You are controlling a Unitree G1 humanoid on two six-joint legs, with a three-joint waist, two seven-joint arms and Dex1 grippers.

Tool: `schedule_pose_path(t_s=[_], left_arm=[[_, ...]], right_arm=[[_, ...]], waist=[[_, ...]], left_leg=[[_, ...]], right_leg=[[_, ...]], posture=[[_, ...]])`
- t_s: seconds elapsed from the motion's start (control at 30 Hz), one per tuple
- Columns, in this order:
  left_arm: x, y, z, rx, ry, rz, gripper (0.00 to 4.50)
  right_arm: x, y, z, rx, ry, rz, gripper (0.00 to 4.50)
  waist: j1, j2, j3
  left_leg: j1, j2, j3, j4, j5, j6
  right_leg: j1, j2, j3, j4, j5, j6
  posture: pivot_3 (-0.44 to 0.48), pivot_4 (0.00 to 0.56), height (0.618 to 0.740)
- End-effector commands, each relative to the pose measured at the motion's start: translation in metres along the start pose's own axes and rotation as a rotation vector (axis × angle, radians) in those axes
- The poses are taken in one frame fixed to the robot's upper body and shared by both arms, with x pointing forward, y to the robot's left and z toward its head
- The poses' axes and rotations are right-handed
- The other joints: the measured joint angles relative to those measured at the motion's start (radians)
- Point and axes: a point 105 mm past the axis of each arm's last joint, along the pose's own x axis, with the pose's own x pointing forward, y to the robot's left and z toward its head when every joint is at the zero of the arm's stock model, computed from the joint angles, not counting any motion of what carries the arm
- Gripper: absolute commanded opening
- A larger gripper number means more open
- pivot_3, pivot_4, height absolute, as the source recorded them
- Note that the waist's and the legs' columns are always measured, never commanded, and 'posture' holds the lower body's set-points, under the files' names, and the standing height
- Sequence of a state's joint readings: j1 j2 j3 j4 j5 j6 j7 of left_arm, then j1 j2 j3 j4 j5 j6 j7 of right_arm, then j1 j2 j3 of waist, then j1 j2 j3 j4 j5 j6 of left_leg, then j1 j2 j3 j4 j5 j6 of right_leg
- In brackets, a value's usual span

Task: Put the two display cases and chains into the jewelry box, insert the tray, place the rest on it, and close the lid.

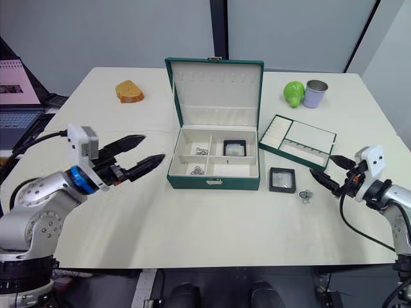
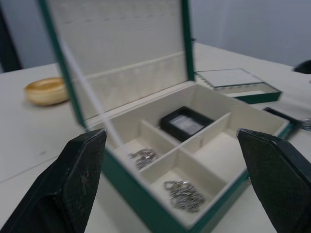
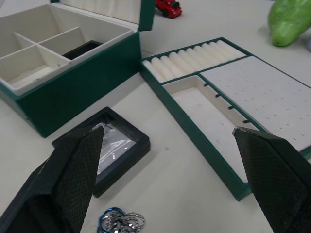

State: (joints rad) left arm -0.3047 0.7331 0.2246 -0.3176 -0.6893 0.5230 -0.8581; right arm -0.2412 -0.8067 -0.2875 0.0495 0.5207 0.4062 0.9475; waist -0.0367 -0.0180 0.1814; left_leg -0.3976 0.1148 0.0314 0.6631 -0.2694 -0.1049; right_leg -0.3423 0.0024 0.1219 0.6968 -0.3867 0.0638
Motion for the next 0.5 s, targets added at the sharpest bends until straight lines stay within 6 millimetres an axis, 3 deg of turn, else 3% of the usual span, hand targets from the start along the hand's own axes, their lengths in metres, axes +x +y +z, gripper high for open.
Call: schedule_pose_path(t_s=[0.03, 0.1, 0.23, 0.37, 0.5], left_arm=[[0.012, -0.029, 0.003, 0.039, 0.033, -0.177, 4.45], [0.014, -0.034, 0.003, 0.045, 0.037, -0.214, 4.45], [0.028, -0.067, -0.002, 0.117, 0.067, -0.449, 4.45], [0.03, -0.082, -0.009, 0.172, 0.067, -0.544, 4.45], [0.036, -0.084, -0.011, 0.211, 0.039, -0.555, 4.45]], right_arm=[[0.001, 0.009, 0.017, -0.059, 0.007, 0.076, 4.5], [0.002, 0.011, 0.019, -0.067, 0.016, 0.092, 4.5], [0.012, 0.032, 0.027, -0.125, 0.105, 0.253, 4.5], [0.019, 0.044, 0.027, -0.173, 0.179, 0.352, 4.5], [0.03, 0.048, 0.018, -0.242, 0.265, 0.425, 4.5]], waist=[[0.001, 0.0, 0.0], [0.001, 0.0, 0.0], [0.002, 0.0, 0.0], [0.003, 0.0, 0.0], [0.003, 0.0, 0.0]], left_leg=[[0.0, 0.0, 0.0, 0.0, 0.0, 0.0], [0.0, 0.0, 0.0, 0.0, 0.0, 0.0], [0.0, 0.0, 0.0, 0.0, 0.0, 0.0], [0.0, 0.0, 0.0, 0.0, 0.0, 0.0], [0.0, 0.0, 0.0, 0.001, 0.0, 0.0]], right_leg=[[0.0, 0.0, 0.0, 0.0, 0.0, 0.0], [0.0, 0.0, 0.0, 0.0, 0.0, 0.0], [-0.001, 0.001, 0.001, 0.0, 0.0, 0.0], [0.0, 0.001, 0.001, -0.001, 0.0, 0.0], [-0.001, 0.001, 0.001, 0.0, 0.0, 0.0]], posture=[[0.0, 0.15, 0.74], [0.0, 0.15, 0.74], [0.0, 0.15, 0.74], [0.0, 0.15, 0.74], [0.0, 0.15, 0.74]])
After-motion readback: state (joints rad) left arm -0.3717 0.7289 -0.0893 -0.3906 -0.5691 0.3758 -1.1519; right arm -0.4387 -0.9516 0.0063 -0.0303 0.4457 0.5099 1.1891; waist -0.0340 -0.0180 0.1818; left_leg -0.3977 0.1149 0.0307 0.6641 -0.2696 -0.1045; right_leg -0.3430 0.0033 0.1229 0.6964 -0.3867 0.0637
